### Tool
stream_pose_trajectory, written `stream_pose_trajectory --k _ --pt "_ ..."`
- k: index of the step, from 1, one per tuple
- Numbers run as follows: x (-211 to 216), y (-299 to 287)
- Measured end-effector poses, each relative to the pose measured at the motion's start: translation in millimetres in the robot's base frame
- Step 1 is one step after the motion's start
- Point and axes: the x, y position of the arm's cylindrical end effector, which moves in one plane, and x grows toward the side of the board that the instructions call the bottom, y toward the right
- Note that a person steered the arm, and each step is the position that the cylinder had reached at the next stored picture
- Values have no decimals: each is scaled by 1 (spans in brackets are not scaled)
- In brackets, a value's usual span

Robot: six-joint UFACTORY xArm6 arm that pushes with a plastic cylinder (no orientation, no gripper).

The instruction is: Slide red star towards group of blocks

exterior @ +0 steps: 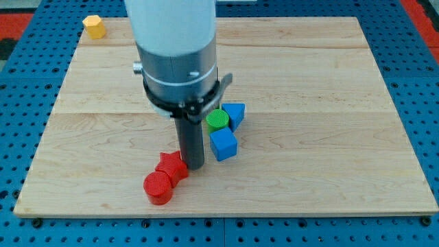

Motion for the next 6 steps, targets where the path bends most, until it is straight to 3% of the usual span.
stream_pose_trajectory --k 1,3,4,5,6 --pt "6 27" --pt "-30 38" --pt "-5 46" --pt "41 19" --pt "-1 -39"
